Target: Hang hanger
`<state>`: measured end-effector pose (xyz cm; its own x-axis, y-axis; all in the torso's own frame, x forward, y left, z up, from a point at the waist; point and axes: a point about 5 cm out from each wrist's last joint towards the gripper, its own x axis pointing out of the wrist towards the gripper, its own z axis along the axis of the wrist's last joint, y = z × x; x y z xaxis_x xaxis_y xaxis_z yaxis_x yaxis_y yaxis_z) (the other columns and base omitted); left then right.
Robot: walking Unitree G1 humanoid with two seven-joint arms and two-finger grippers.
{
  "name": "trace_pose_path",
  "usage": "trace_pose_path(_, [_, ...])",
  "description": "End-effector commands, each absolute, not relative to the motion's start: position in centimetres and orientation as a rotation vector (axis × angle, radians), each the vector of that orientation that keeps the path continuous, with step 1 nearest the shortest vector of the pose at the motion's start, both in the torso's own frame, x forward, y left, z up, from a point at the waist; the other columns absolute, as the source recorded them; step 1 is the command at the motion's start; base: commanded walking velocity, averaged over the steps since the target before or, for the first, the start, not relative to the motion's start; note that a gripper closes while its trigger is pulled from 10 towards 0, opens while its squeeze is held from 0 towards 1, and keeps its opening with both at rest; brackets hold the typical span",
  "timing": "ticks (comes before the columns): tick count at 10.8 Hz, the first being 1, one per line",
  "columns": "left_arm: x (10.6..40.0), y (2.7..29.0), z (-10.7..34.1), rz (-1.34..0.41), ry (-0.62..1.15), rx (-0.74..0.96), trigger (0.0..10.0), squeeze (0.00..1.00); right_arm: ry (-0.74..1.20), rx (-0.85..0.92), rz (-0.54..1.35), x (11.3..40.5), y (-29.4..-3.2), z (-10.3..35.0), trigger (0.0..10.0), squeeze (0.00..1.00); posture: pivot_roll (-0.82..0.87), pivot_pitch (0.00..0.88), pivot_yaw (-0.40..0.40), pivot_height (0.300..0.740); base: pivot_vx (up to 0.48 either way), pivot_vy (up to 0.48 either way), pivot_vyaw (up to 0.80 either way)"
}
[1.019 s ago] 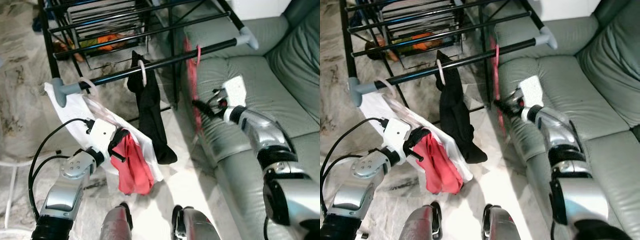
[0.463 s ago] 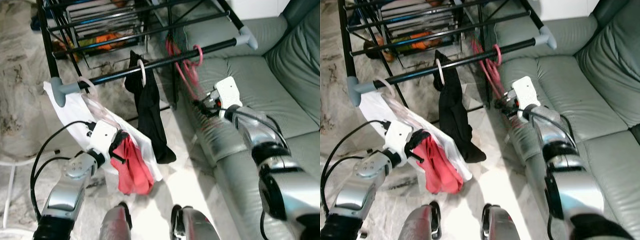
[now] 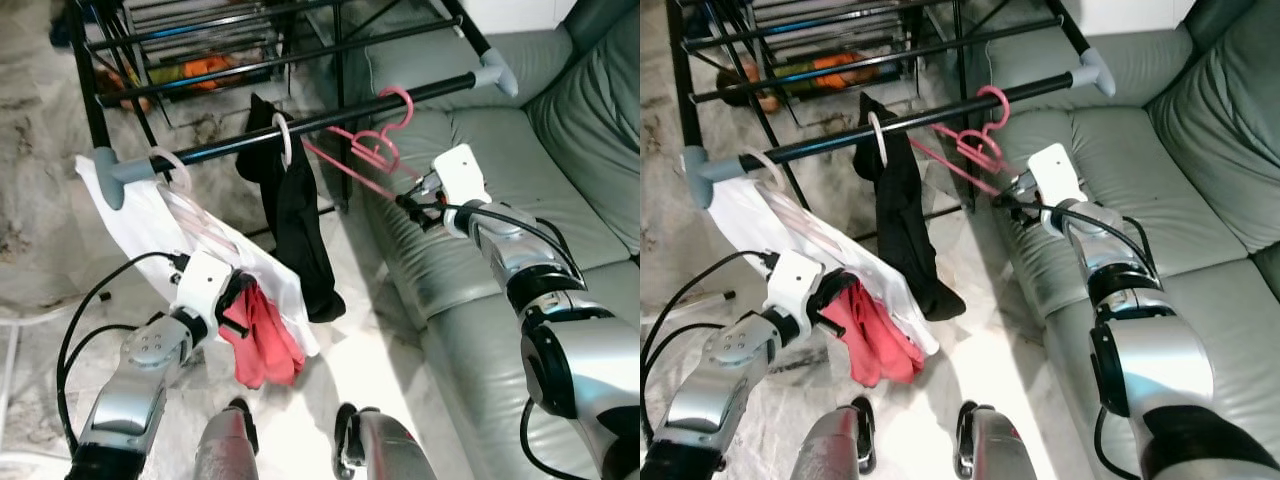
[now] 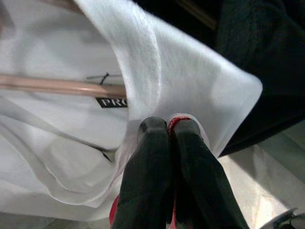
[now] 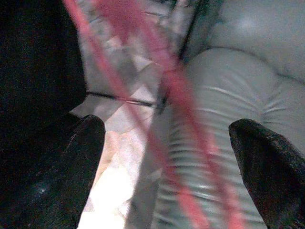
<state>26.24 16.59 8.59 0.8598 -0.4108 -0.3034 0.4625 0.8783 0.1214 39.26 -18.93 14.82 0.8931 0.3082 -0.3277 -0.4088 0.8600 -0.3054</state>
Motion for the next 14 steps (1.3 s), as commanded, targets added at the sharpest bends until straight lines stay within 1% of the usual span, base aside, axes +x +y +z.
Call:
trace_pose_path(1, [25.9,16.8,8.7,-0.451,0.279,0.207,10.0,0.0,0.29,-0.405,0.421,39.3,-19.1,15.0,8.8,0.0,0.05,0.275,-0.065,0.74,0.0,0.0,0.0])
trace_pose_path(2, [25.8,16.8,8.7,-0.452,0.282,0.207,10.0,0.0,0.291,-0.456,0.46,39.4,-18.8,15.4,3.7,0.0,0.05,0.279,-0.068,0.74,0.0,0.0,0.0])
trace_pose_path(3, [25.7,16.7,8.7,-0.452,0.282,0.206,10.0,0.0,0.292,-0.471,0.469,39.4,-18.8,15.5,3.7,0.0,0.05,0.28,-0.069,0.74,0.0,0.0,0.0])
trace_pose_path(4, [25.7,16.7,8.7,-0.451,0.285,0.206,10.0,0.0,0.282,-0.498,0.49,39.7,-18.4,16.2,0.5,0.0,0.05,0.281,-0.074,0.74,0.0,0.0,0.0])
trace_pose_path(6, [25.5,16.6,8.6,-0.448,0.291,0.205,10.0,0.0,0.269,-0.546,0.533,40.0,-17.8,17.1,2.4,0.0,0.06,0.279,-0.082,0.74,0.0,0.0,0.0])
trace_pose_path(7, [25.4,16.6,8.5,-0.447,0.296,0.206,10.0,0.0,0.265,-0.574,0.54,40.2,-17.6,17.5,3.1,0.0,0.06,0.278,-0.085,0.74,0.0,0.0,0.0])
trace_pose_path(8, [25.4,16.6,8.5,-0.446,0.298,0.207,10.0,0.0,0.265,-0.583,0.54,40.2,-17.5,17.6,3.0,0.0,0.06,0.277,-0.087,0.74,0.0,0.0,0.0])
trace_pose_path(9, [25.4,16.6,8.5,-0.445,0.3,0.207,10.0,0.0,0.266,-0.582,0.538,40.3,-17.4,17.7,2.6,0.0,0.06,0.277,-0.089,0.74,0.0,0.0,0.0])
trace_pose_path(11, [25.3,16.5,8.4,-0.448,0.309,0.208,10.0,0.0,0.276,-0.597,0.531,40.5,-17.1,17.9,2.6,0.0,0.05,0.276,-0.091,0.74,0.0,0.0,0.0])
trace_pose_path(12, [25.3,16.5,8.3,-0.45,0.314,0.209,10.0,0.0,0.281,-0.601,0.517,40.6,-17.1,18.1,2.4,0.0,0.05,0.276,-0.091,0.74,0.0,0.0,0.0])
trace_pose_path(13, [25.3,16.4,8.2,-0.452,0.319,0.211,10.0,0.0,0.283,-0.589,0.502,40.6,-17.1,18.2,1.4,0.0,0.05,0.274,-0.092,0.74,0.0,0.0,0.0])
trace_pose_path(14, [25.3,16.4,8.1,-0.456,0.326,0.214,10.0,0.0,0.279,-0.568,0.489,40.7,-17.0,18.4,1.0,0.0,0.05,0.272,-0.092,0.74,0.0,0.0,0.0])
